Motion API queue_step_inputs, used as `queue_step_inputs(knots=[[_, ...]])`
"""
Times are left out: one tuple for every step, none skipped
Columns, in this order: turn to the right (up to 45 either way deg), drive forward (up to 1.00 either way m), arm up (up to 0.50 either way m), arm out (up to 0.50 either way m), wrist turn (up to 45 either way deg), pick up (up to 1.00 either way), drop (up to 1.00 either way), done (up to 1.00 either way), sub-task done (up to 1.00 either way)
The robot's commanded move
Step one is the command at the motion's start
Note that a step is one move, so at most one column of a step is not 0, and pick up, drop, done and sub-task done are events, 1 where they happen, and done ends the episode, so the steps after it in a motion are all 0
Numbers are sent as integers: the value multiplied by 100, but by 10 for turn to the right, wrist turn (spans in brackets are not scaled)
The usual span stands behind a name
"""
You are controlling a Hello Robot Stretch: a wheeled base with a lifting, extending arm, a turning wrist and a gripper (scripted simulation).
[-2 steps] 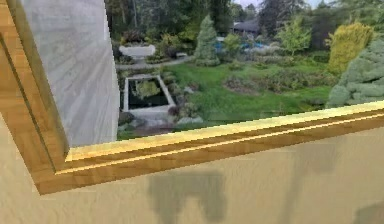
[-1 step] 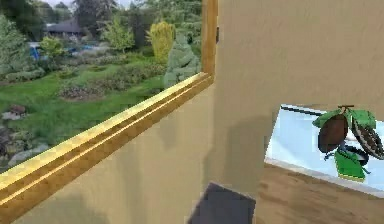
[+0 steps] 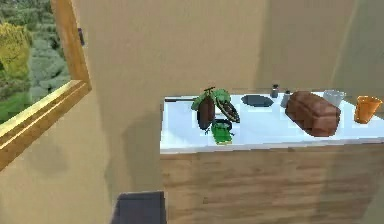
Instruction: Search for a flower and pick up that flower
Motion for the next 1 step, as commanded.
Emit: queue_step_inputs(knots=[[0,50,0,0,0,0,0,0,0]])
